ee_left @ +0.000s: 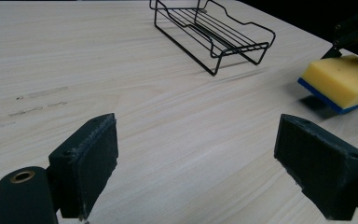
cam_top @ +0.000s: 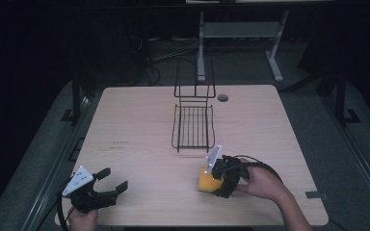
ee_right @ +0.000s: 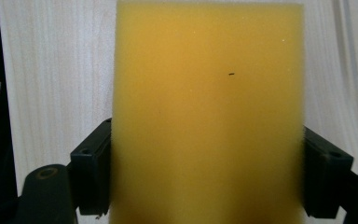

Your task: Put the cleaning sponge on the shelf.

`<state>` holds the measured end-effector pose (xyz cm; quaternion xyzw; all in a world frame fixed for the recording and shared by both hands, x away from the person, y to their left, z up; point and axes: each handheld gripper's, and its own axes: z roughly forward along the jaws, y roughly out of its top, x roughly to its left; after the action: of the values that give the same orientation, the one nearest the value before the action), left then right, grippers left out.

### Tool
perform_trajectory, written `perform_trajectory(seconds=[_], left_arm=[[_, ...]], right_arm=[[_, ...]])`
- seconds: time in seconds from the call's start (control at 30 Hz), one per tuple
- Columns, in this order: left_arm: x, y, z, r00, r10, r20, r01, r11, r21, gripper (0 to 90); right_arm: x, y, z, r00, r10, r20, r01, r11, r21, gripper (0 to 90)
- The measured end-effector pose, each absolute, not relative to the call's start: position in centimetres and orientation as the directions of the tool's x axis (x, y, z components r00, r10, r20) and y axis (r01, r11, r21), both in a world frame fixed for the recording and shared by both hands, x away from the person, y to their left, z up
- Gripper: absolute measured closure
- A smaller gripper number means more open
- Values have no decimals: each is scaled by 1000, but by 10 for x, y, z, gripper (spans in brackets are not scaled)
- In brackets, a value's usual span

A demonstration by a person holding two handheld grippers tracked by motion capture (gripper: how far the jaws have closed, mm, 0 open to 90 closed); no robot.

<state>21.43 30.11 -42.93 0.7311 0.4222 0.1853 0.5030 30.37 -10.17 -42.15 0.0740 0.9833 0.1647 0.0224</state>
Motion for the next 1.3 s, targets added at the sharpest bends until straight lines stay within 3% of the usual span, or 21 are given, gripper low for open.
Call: perform_trajectory(seconds=[1.3], left_arm=[[214, 301, -429, 574, 804, -156, 429, -133, 893, 128]], right_arm=[[351, -78, -391, -993, 119, 10, 115, 928, 355, 212]])
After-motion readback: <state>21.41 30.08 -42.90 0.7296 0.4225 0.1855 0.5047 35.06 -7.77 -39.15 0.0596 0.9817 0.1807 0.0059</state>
